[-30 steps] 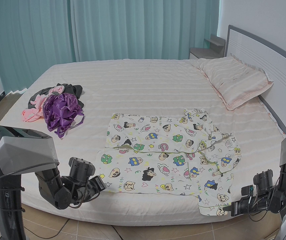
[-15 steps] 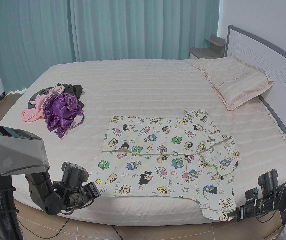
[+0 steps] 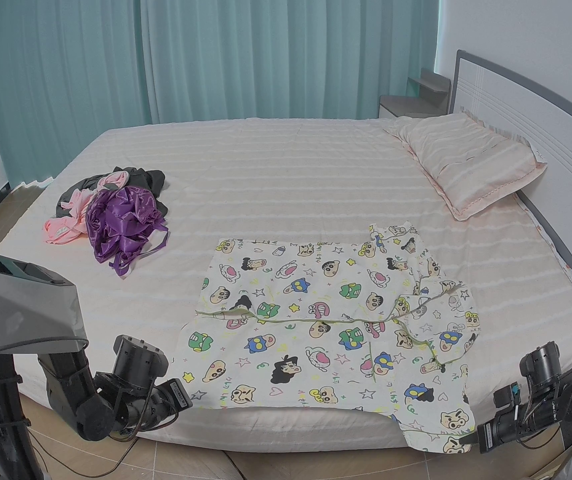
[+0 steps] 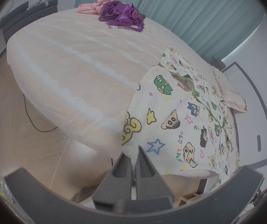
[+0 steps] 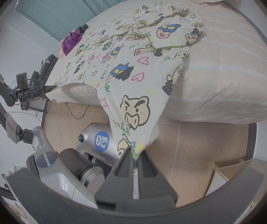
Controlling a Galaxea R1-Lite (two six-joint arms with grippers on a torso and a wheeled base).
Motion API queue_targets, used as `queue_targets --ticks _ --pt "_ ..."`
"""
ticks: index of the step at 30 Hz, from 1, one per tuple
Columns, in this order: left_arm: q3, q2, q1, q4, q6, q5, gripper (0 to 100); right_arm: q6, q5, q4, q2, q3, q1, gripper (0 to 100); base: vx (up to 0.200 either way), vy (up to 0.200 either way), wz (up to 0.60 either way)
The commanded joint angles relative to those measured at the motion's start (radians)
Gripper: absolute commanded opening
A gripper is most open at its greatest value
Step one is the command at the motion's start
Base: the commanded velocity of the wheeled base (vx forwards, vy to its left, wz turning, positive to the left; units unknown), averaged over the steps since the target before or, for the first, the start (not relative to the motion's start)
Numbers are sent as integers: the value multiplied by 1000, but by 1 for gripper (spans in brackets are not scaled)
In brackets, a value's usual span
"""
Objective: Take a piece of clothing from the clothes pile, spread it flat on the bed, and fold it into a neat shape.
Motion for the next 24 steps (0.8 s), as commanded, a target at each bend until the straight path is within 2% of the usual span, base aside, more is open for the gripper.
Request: queue_targets --ticks 1,10,17,21,24 --pt "38 -29 -15 1 0 1 0 -20 -1 32 -34 18 -2 0 0 0 0" --pt "121 -73 -53 4 1 -4 0 -57 -1 106 -80 18 -4 0 0 0 0" --pt "99 -132 -58 1 1 -6 0 -62 16 89 -121 -4 -5 0 0 0 0" --pt "53 -187 -56 15 -6 -7 0 -8 34 88 -160 -59 -8 0 0 0 0" --pt "-3 -218 -48 90 -6 -7 0 69 34 91 -198 -125 -2 0 0 0 0"
